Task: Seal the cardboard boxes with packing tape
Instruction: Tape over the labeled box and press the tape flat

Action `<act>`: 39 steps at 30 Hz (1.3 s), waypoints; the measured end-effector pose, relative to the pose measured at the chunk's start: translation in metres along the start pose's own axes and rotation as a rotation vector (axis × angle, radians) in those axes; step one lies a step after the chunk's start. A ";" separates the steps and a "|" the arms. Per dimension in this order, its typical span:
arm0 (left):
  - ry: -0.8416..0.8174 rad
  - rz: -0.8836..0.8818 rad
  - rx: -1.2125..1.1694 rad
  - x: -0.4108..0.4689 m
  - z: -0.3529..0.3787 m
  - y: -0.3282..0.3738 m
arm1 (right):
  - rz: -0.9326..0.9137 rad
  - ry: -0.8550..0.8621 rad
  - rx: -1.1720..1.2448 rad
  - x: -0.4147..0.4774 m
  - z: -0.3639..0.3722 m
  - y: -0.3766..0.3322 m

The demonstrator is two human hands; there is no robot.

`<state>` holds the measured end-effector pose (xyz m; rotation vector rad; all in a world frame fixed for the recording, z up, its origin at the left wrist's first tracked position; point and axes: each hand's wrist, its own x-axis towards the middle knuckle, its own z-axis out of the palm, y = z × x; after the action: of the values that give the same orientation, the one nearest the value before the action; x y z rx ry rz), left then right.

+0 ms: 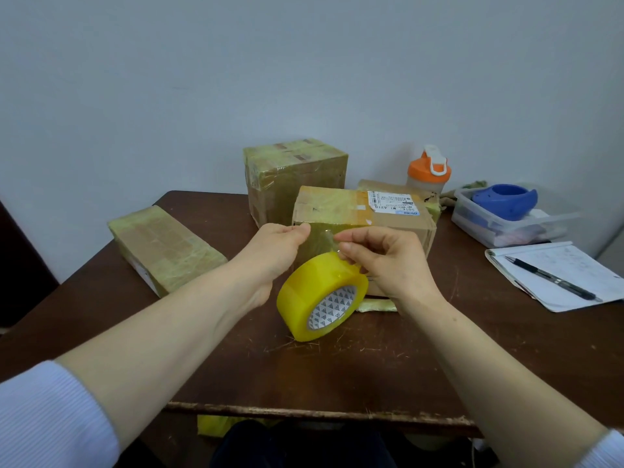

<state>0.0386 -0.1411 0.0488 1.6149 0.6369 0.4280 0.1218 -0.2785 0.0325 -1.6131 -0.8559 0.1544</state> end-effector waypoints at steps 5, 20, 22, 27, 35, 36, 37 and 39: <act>-0.189 0.048 0.020 0.004 0.001 -0.001 | 0.007 -0.022 0.047 -0.001 -0.002 0.000; -0.202 0.011 -0.002 -0.005 0.002 -0.021 | 0.052 -0.012 0.058 0.001 -0.006 -0.001; -0.183 0.046 -0.032 -0.005 0.002 -0.020 | 0.052 -0.031 0.055 0.001 -0.005 -0.002; -0.171 0.045 -0.055 -0.006 0.005 -0.017 | 0.043 -0.038 0.014 0.000 -0.006 -0.005; -0.147 -0.010 -0.100 -0.007 0.005 -0.012 | 0.029 -0.037 -0.222 0.000 -0.009 -0.006; -0.158 -0.008 -0.104 -0.007 0.005 -0.013 | 0.030 -0.030 -0.253 0.000 -0.008 -0.006; -0.169 -0.007 -0.105 -0.007 0.005 -0.013 | 0.029 -0.022 -0.282 0.001 -0.008 -0.006; -0.187 -0.013 -0.115 -0.008 0.005 -0.013 | 0.017 -0.019 -0.329 0.001 -0.006 -0.007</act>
<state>0.0334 -0.1487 0.0364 1.5193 0.4732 0.2947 0.1226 -0.2831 0.0409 -1.9277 -0.9172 0.0416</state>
